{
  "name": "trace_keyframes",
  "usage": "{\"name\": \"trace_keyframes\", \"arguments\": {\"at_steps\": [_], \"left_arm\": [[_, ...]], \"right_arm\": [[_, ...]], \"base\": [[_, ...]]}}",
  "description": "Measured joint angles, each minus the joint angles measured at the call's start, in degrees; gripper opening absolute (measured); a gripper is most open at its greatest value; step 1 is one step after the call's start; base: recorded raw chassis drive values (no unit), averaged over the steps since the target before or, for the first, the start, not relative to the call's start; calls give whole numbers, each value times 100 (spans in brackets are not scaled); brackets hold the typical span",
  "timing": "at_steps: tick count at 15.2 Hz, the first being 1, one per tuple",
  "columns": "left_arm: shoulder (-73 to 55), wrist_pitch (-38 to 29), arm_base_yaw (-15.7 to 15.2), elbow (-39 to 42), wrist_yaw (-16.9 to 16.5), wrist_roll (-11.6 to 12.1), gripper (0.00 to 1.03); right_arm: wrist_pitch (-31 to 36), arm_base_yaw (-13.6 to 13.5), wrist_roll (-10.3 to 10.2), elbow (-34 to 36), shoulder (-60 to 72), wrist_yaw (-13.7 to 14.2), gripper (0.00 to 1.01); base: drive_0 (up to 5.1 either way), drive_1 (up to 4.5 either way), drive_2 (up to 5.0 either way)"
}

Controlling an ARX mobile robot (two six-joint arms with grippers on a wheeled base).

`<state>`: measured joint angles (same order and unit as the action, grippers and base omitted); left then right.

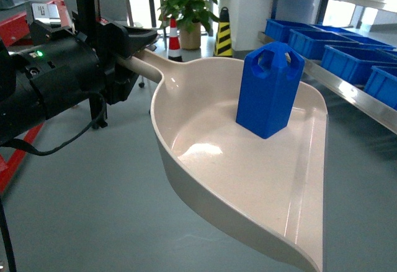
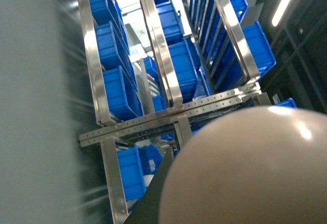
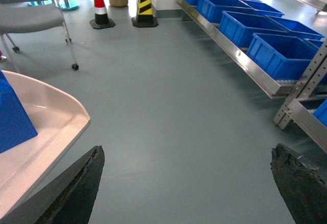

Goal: Place part in tray to right shelf

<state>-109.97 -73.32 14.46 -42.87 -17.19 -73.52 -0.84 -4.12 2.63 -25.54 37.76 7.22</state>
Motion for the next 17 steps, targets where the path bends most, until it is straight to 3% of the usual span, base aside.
{"name": "trace_keyframes", "arguments": {"at_steps": [17], "left_arm": [[0,-2,0,0,-2,0,12]], "right_arm": [[-2,0,0,0,0,0,98]], "base": [[-154,-154,-154]]}}
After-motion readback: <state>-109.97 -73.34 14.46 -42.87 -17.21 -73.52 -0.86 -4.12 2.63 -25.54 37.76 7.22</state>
